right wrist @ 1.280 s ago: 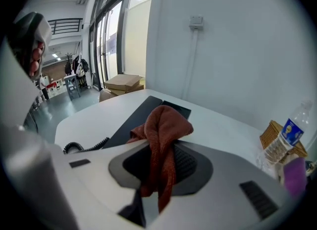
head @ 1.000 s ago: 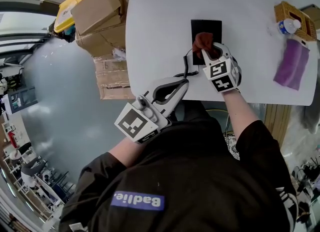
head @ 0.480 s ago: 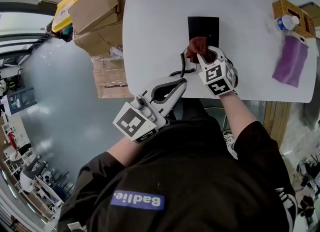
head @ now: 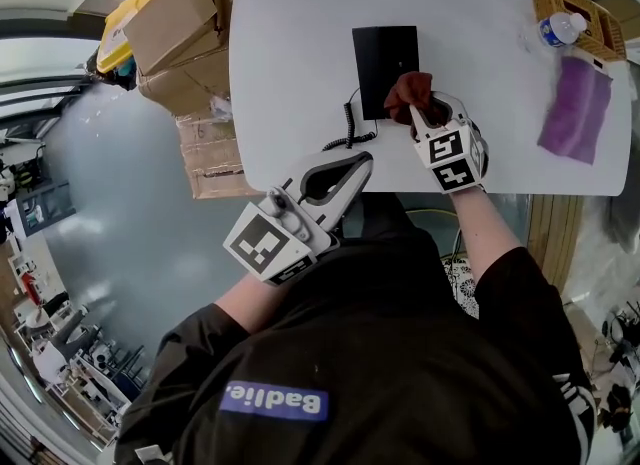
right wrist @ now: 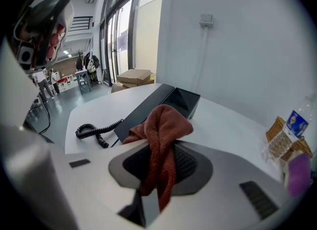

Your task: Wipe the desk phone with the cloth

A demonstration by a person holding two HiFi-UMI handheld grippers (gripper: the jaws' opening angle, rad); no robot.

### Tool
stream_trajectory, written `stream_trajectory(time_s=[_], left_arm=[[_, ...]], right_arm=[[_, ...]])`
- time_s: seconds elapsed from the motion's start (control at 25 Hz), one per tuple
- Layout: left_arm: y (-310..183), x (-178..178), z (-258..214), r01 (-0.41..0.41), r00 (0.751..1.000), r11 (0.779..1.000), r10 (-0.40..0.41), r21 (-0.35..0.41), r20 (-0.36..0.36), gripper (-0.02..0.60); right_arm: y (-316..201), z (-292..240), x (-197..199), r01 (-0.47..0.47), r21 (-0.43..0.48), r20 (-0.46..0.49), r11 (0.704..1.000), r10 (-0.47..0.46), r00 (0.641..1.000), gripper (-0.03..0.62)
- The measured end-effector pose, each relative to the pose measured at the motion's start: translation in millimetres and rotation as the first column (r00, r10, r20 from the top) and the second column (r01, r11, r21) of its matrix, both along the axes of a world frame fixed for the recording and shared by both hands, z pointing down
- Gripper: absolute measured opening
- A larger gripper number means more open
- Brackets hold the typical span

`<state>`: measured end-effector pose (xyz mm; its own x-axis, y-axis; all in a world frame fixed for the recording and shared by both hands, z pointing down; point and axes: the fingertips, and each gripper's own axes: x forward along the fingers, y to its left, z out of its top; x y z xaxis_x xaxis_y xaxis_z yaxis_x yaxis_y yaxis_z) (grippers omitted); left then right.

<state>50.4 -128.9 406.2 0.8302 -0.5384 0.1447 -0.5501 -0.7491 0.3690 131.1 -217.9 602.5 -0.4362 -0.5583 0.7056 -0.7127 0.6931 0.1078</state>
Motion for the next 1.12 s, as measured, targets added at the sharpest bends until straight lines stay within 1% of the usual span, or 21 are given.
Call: stream_trajectory(time_s=[0.12, 0.32, 0.52, 0.68, 0.76, 0.84, 0.96, 1.12], left_arm=[[6, -4, 1, 0.005, 1.0, 1.0, -0.005, -0.008, -0.001, 0.009], [18, -20, 2, 0.006, 1.0, 1.0, -0.006, -0.007, -0.012, 0.009], [35, -53, 4, 0.015, 0.999, 1.0, -0.015, -0.003, -0.031, 0.009], [56, -81, 2, 0.011, 0.999, 0.999, -0.013, -0.033, -0.045, 0.009], [65, -95, 0, 0.008, 0.999, 1.0, -0.009, -0.025, -0.049, 0.009], [74, -108, -4, 0.001, 0.999, 1.0, -0.001, 0.0, -0.051, 0.009], [85, -129, -10, -0.025, 0.998, 0.999, 0.027, 0.044, -0.06, 0.009], [104, -154, -23, -0.071, 0.994, 0.993, 0.078, 0.096, -0.078, 0.009]], right_arm=[[4, 2, -7, -0.013, 0.0, 0.003, 1.0, 0.013, 1.0, 0.089], [17, 6, -38, 0.026, 0.01, -0.021, 1.0, -0.025, 0.999, 0.089], [27, 12, -60, 0.006, 0.007, -0.045, 1.0, -0.006, 0.999, 0.089], [38, 13, -84, 0.008, 0.003, -0.065, 1.0, -0.008, 0.998, 0.089], [44, 14, -93, 0.003, 0.009, -0.08, 1.0, -0.002, 0.997, 0.089], [50, 11, -95, -0.033, 0.017, -0.088, 0.999, 0.035, 0.996, 0.089], [58, -7, -88, -0.124, 0.047, -0.078, 0.991, 0.127, 0.989, 0.089], [89, -48, -84, -0.242, 0.094, -0.013, 0.966, 0.244, 0.97, 0.089]])
